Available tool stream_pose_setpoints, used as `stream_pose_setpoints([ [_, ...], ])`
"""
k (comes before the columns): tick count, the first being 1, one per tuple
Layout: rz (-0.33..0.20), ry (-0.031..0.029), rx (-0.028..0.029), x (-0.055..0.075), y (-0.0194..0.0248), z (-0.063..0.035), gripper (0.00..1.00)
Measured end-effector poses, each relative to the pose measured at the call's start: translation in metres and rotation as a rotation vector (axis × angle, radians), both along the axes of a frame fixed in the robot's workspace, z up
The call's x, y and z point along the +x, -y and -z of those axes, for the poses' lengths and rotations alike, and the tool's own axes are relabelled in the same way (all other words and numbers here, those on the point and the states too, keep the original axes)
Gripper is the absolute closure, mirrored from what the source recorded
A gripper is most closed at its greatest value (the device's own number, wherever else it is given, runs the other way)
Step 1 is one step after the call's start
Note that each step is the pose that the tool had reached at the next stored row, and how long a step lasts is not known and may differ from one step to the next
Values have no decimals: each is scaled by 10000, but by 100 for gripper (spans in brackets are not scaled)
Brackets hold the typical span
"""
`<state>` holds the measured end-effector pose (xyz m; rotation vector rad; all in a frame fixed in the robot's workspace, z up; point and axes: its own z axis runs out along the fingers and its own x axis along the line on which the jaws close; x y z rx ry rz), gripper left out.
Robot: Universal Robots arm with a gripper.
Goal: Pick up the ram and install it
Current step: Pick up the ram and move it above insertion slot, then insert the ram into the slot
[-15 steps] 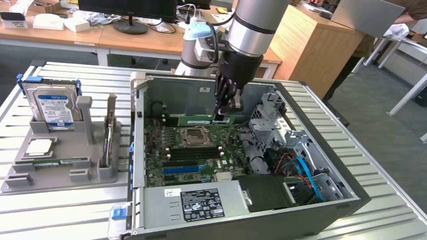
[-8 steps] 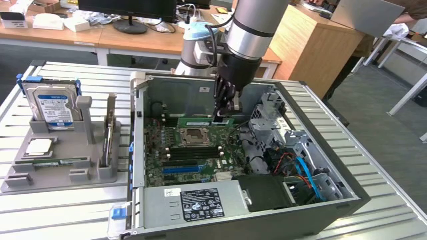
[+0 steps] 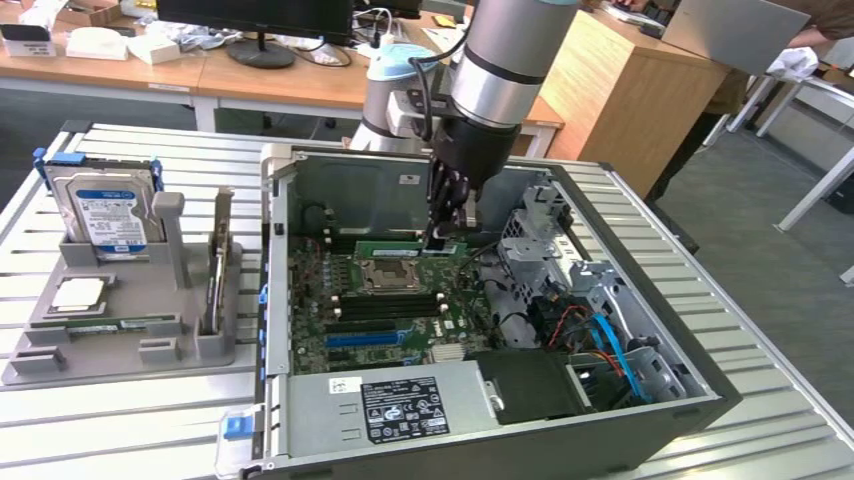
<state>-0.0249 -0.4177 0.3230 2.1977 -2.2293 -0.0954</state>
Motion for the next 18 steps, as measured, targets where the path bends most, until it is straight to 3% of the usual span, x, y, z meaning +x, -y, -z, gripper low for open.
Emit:
stream_pose_setpoints([
  [18,7,-1,-13,0,0,77,89],
])
